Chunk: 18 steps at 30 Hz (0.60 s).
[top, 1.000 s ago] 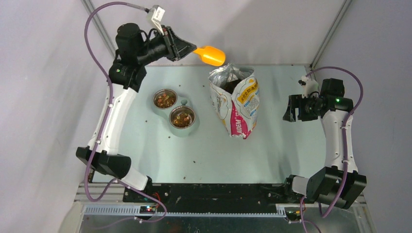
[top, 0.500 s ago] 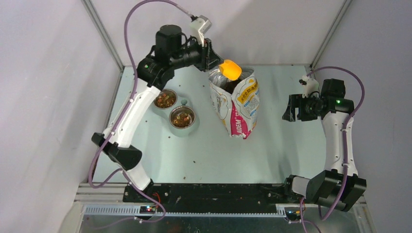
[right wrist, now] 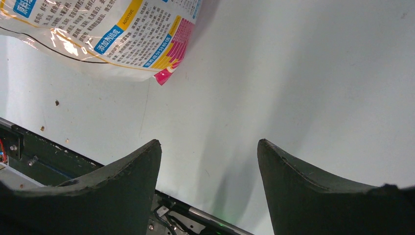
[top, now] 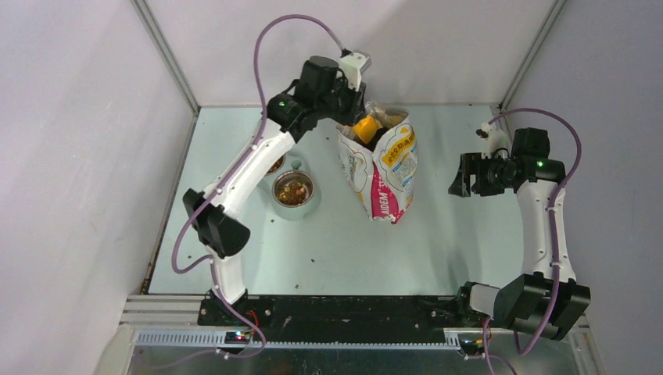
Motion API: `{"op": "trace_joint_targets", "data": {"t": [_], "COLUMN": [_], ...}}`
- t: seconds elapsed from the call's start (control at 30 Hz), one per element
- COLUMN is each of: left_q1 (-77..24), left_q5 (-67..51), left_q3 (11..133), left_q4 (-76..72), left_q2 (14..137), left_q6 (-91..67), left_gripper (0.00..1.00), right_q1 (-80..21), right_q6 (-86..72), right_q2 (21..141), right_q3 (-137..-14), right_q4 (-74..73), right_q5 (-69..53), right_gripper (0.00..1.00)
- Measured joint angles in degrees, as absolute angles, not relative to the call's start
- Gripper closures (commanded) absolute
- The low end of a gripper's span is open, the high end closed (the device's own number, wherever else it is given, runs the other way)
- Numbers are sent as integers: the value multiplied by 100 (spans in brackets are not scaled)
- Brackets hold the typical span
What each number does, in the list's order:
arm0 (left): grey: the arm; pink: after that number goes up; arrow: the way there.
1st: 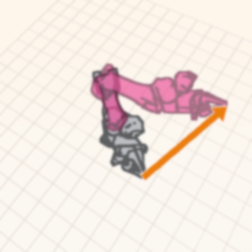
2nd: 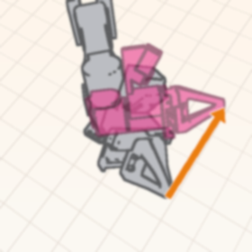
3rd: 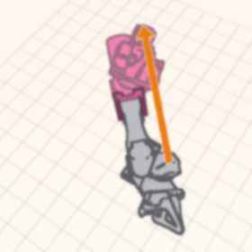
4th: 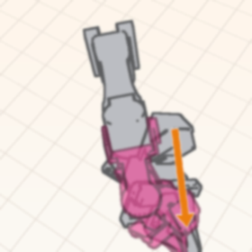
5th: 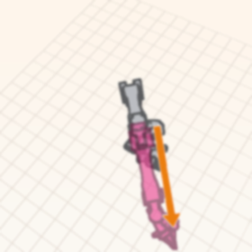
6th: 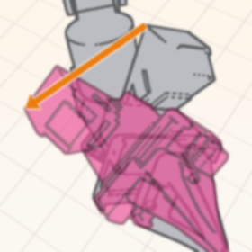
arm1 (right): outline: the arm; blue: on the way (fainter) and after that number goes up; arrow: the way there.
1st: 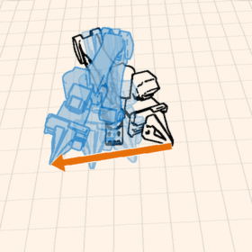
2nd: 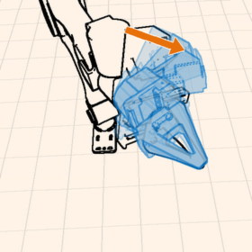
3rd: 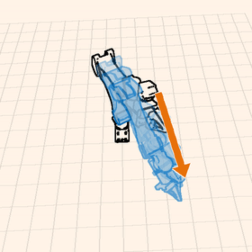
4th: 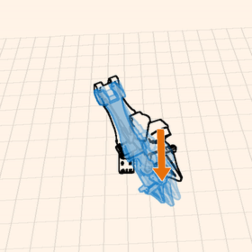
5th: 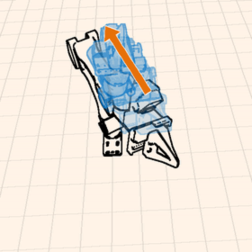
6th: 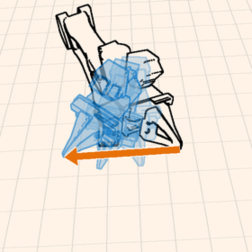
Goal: Serve the pet food
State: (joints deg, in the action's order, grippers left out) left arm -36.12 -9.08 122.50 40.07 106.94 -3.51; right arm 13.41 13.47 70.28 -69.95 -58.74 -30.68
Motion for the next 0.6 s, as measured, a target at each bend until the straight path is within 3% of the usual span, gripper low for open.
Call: {"op": "trace_joint_targets", "data": {"t": [0.6], "left_q1": [-4121], "left_q5": [-333], "left_q3": [12022], "left_q4": [3977], "left_q2": [11559], "left_q6": [-123], "left_gripper": [100], "right_q1": [1319], "right_q6": [1347], "right_q2": [7043], "right_q3": [-6875], "right_q4": [-5863], "right_q5": [-3173], "right_gripper": [26]}}
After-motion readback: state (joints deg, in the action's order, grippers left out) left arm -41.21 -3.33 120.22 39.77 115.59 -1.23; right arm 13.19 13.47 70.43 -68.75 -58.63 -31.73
